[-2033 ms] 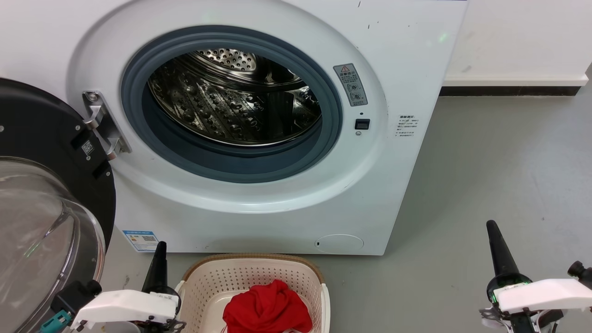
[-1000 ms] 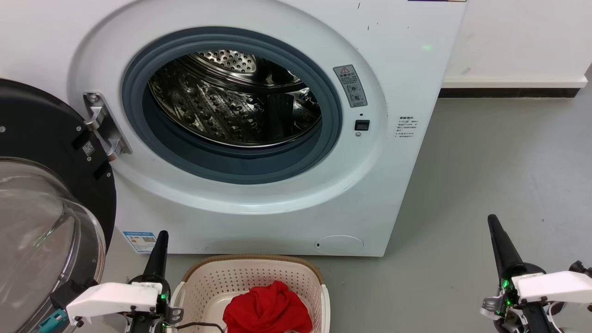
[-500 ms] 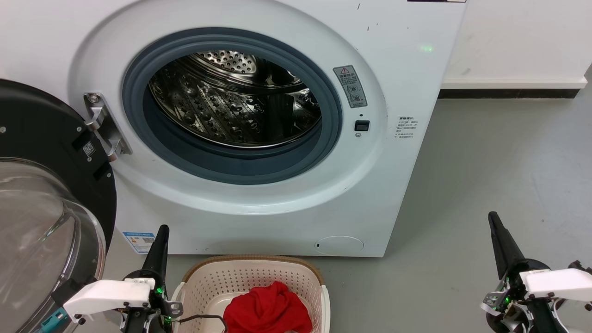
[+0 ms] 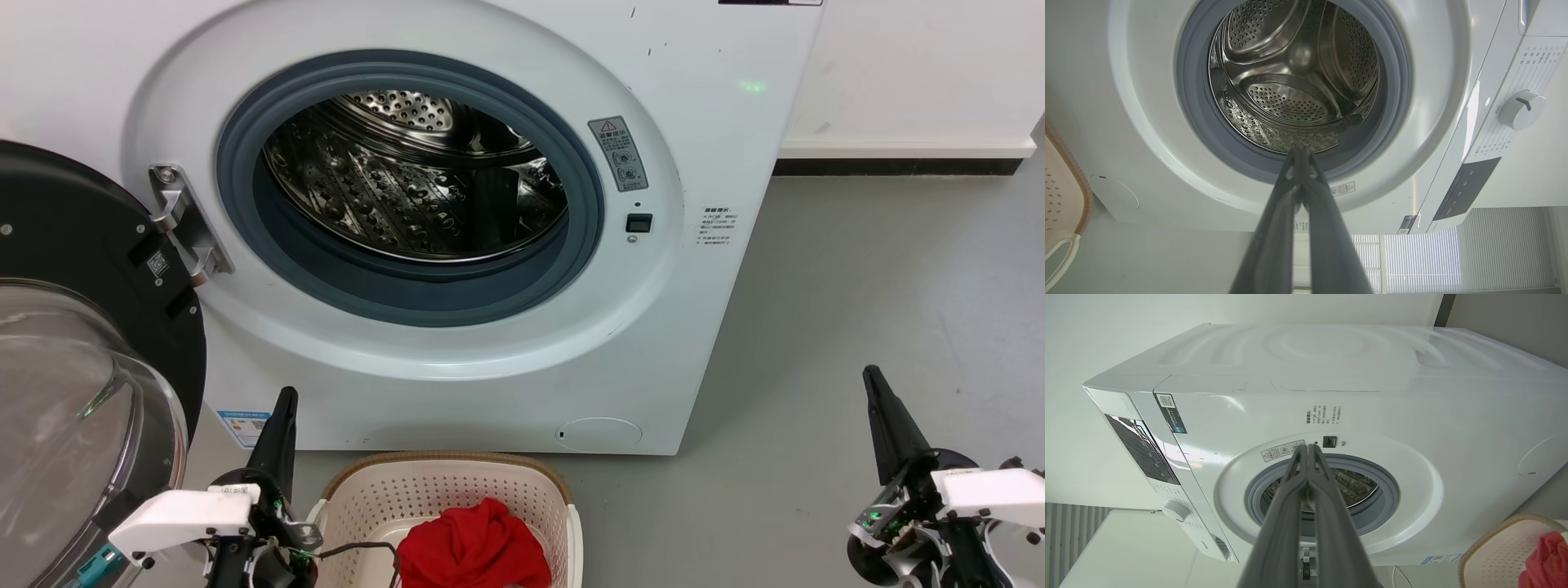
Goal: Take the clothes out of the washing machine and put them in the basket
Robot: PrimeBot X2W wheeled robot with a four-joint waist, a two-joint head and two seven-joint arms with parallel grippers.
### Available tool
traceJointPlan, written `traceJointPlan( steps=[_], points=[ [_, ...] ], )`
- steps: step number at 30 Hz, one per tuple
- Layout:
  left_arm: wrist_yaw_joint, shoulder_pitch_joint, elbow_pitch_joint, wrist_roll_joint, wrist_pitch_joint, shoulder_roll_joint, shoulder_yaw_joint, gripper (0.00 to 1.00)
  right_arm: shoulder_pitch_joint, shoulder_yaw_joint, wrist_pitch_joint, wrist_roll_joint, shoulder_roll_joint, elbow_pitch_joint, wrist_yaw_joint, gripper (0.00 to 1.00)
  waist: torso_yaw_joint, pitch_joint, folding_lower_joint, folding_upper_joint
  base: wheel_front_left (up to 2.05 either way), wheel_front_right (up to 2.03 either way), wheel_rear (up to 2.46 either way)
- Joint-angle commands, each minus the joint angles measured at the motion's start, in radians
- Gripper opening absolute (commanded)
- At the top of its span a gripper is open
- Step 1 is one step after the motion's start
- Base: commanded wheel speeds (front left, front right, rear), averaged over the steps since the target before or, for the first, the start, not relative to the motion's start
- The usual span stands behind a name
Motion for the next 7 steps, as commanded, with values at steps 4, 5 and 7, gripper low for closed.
traceJointPlan(
  steps=[4, 5, 7],
  points=[
    [-0.005, -0.010, 0.004, -0.026, 0.009, -0.001, 0.006, 0.00, -0.014, -0.005, 0.009, 0.025, 0.003, 0.006, 0.000, 0.00, 0.000, -0.001, 0.0000, 0.0000, 0.00, 0.00, 0.00],
    [-0.005, -0.010, 0.004, -0.026, 0.009, -0.001, 0.006, 0.00, -0.014, -0.005, 0.010, 0.025, 0.004, 0.006, 0.000, 0.00, 0.000, -0.001, 0.0000, 0.0000, 0.00, 0.00, 0.00],
    [-0.005, -0.010, 0.003, -0.026, 0.009, -0.001, 0.006, 0.00, -0.015, -0.007, 0.011, 0.022, 0.005, 0.007, 0.000, 0.00, 0.000, -0.001, 0.0000, 0.0000, 0.00, 0.00, 0.00]
  ],
)
